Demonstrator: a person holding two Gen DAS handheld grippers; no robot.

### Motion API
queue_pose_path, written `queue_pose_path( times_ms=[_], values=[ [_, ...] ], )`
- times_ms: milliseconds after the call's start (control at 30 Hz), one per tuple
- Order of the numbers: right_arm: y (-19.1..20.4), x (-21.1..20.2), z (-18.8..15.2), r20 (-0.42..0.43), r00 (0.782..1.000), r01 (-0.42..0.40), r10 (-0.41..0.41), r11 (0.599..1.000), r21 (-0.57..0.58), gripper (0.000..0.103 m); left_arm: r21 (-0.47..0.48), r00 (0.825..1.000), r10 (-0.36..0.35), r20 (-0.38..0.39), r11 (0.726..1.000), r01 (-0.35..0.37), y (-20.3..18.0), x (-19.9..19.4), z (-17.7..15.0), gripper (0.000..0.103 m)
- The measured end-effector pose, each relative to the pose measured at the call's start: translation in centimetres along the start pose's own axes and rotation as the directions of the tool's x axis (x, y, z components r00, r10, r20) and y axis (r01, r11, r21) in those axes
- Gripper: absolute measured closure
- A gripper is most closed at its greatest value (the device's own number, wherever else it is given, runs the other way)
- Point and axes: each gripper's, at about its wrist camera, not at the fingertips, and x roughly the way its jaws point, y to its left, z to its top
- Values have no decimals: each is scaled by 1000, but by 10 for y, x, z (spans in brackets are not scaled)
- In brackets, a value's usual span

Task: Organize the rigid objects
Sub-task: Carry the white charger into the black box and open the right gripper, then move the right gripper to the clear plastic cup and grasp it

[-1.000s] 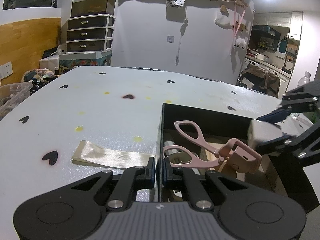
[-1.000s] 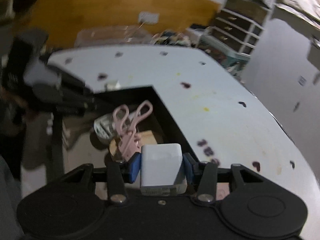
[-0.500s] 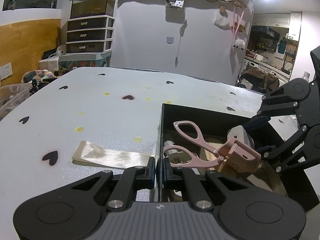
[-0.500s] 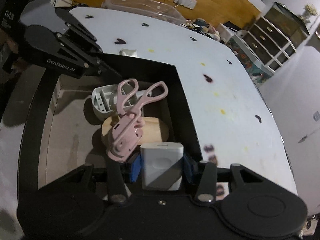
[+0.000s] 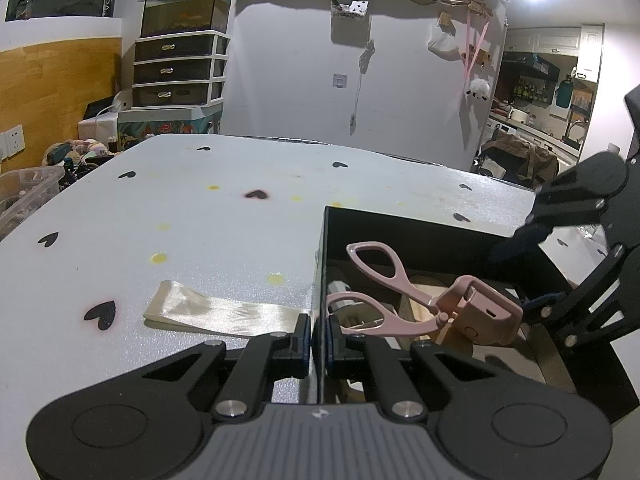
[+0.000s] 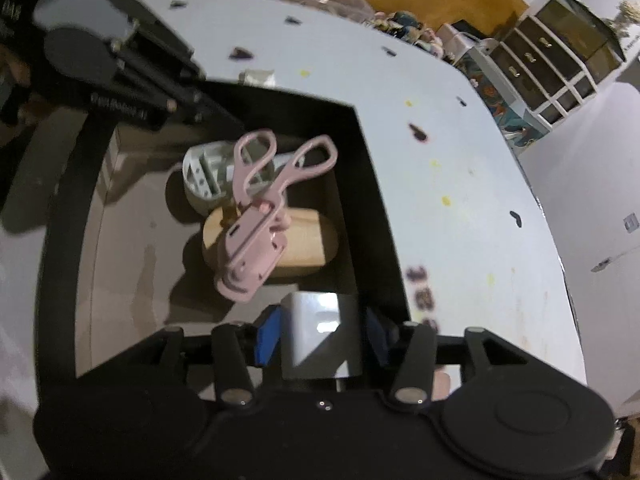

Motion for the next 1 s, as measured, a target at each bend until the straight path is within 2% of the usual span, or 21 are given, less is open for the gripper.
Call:
queue_pose_path(
  times_ms=[133,233,300,533,800,1000],
  values=[
    [0,-13,2,41,999,12,-12,1000,17,39,1,1000,1,0,1000,-1,0,0,0,96],
    [2,-20,0,54,997,52,-53,998,21,25,2,1000,1,0,1000,-1,0,0,0,96],
    [2,-23,-1,57,996,72,-73,997,24,23,4,1000,2,0,1000,-2,0,0,0,96],
    [-12,-42,-9,111,987,103,-120,984,148,1,11,1000,9,0,1000,-9,-2,1,1,96],
    [-18,-74,-18,209,954,146,-216,941,304,0,14,1000,11,0,1000,-11,-3,1,1,96],
    [-23,-89,-41,227,912,199,-341,854,480,0,15,1000,12,0,1000,-12,-4,1,1,96]
  ],
)
